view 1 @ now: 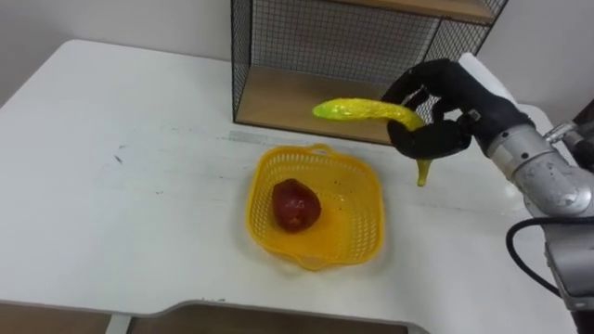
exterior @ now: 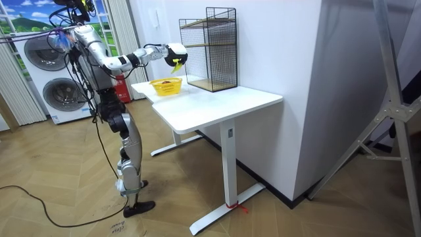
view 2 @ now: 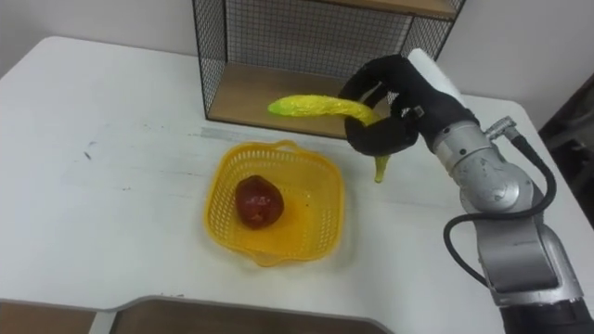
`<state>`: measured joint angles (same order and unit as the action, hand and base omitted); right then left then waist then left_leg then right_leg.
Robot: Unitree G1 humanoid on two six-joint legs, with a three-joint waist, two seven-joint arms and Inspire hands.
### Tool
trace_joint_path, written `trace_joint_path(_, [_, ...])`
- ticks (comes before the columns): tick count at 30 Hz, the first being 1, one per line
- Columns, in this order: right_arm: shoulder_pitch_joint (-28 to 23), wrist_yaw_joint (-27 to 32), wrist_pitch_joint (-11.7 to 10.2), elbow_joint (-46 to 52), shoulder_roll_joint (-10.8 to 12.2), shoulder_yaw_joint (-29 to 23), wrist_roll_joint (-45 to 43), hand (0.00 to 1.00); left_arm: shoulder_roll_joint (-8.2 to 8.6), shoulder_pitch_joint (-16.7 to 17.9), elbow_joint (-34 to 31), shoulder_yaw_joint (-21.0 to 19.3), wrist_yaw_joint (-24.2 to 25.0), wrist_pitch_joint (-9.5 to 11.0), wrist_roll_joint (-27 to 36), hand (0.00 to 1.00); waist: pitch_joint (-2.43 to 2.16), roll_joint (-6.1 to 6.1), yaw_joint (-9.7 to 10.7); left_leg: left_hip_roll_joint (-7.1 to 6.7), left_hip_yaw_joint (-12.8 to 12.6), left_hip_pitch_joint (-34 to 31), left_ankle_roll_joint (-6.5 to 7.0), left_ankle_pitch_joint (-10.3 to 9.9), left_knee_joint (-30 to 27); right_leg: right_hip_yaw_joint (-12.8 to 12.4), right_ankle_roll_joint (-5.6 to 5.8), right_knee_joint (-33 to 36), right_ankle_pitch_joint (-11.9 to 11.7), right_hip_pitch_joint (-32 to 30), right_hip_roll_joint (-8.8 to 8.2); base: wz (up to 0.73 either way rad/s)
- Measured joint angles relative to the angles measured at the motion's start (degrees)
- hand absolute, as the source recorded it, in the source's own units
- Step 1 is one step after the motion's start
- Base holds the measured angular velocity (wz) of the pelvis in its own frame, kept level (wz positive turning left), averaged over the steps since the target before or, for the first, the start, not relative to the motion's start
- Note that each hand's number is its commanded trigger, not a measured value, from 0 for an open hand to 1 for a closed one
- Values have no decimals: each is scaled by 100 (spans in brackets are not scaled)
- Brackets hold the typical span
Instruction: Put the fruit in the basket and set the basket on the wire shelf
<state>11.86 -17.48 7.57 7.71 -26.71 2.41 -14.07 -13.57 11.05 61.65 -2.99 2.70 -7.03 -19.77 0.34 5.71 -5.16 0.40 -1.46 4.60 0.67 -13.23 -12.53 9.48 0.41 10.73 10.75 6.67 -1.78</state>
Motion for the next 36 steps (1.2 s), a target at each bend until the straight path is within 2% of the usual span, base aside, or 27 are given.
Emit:
trace_joint_path(3, [-2,-131,2,208,7,150,-5,100,5,-16,-4,23,-1,-6,-5,0,1,-2,-5,1,-9,0,0,0,35,-6,0,-1,0,-1,3,0])
trace_joint_path(7, [-6,-293,11,252,222,262,-241,100,11,-9,-85,108,-1,-19,-5,0,-9,17,-48,1,-11,-2,0,0,22,-13,0,-1,0,-5,4,0])
trace_joint_path(14, [-184,-776,17,252,384,358,-421,100,10,-57,-90,107,-1,-20,0,0,-22,38,-151,1,-5,-14,0,0,-12,11,0,-1,0,5,2,1])
trace_joint_path(16, [-204,-952,114,252,461,381,-542,100,12,-53,-90,107,-1,-55,-1,0,-15,26,-149,2,-5,-51,-1,-1,-10,12,0,-1,0,-18,3,0])
trace_joint_path(23, [-469,-1176,139,253,477,415,-822,100,12,-7,-89,107,-1,-63,-2,0,-9,14,-157,3,-3,-117,-1,-1,-64,12,-3,10,-2,-70,2,0])
trace_joint_path(24, [-489,-1226,142,254,477,425,-860,80,12,-10,-89,108,-1,-63,-2,0,-5,7,-156,3,-3,-123,-1,-1,-68,12,-4,12,-3,-74,2,0])
trace_joint_path(25, [-509,-1254,149,254,477,425,-879,22,12,-16,-89,107,-1,-63,-2,0,-3,1,-157,4,-2,-126,-1,-1,-67,12,-4,13,-3,-76,2,0])
trace_joint_path(26, [-510,-1275,163,254,478,426,-880,1,12,-16,-89,107,-1,-63,-2,0,-4,-2,-157,5,-3,-128,-1,-1,-66,12,-4,14,-3,-77,3,0])
trace_joint_path(36, [-512,-1459,245,384,483,426,-925,0,12,-21,-89,107,-1,-63,-4,0,-6,-7,-156,6,-3,-129,-1,-1,-71,12,-7,17,-4,-77,3,0])
